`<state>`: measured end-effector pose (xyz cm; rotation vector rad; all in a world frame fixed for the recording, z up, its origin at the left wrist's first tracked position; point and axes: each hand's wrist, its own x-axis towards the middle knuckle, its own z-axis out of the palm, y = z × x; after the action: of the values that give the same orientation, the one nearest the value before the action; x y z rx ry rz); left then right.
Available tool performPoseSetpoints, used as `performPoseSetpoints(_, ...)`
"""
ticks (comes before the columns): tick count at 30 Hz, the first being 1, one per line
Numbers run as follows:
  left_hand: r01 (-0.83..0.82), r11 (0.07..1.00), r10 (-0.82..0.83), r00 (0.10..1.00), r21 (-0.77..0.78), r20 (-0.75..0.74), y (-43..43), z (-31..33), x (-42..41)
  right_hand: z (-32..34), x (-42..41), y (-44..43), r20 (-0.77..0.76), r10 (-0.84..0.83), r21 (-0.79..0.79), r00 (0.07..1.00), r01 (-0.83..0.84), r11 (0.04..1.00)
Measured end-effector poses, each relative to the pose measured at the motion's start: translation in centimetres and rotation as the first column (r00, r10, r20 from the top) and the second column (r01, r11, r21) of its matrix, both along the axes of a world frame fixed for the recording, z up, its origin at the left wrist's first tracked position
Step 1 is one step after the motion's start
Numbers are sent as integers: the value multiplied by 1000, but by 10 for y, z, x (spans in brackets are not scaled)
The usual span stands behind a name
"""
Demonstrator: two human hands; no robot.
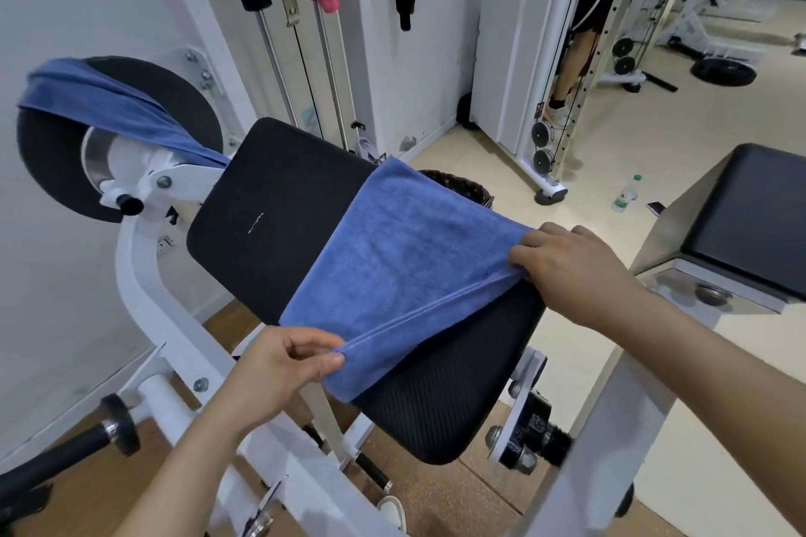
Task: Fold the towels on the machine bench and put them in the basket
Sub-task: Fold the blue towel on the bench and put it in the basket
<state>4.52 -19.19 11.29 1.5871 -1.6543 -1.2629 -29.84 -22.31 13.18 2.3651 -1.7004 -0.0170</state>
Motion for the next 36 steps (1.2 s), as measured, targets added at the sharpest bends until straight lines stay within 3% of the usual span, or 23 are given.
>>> performPoseSetpoints(4, -121, 972, 142, 986, -200, 92, -10, 25, 31, 33, 27, 2, 221, -106, 61, 969, 95, 994)
performPoseSetpoints(8, -165, 905, 256, 947, -392, 192, -24, 59, 73, 71, 65, 7, 488, -56, 130, 871, -9, 992)
performPoseSetpoints(11, -194, 828, 349, 913, -526, 213, -31, 95, 107, 104, 91, 14, 706, -93, 305, 702, -183, 935)
performPoseSetpoints(13, -185, 772, 397, 888, -609, 234, -35, 121, 125, 123, 109, 21, 799, -157, 430, 581, -367, 825)
performPoseSetpoints(15, -208, 727, 450, 864, -655, 226, -45, 145, 138, 135, 126, 23, 845, -197, 456, 498, -475, 753)
performPoseSetpoints(18, -239, 672, 493, 850, -701, 183, -69, 169, 153, 140, 144, 11, 891, -277, 438, 360, -518, 735)
performPoseSetpoints(20, -254, 671, 478, 867, -696, 144, -90, 176, 156, 134, 150, -3, 887, -293, 446, 357, -494, 746)
performPoseSetpoints(23, -236, 745, 423, 890, -624, 168, -134, 165, 155, 109, 152, -26, 860, -339, 488, 381, -422, 764)
performPoseSetpoints(28, -53, 857, 282, 881, -513, 379, -226, 104, 143, 45, 159, -67, 789, -474, 553, 390, -117, 825)
performPoseSetpoints(32, 123, 917, 95, 857, -379, 507, -296, 51, 125, 2, 161, -97, 734, -545, 519, 406, 183, 835)
performPoseSetpoints(36, 199, 918, -3, 868, -343, 497, -339, 25, 104, -10, 165, -115, 727, -580, 465, 366, 358, 809)
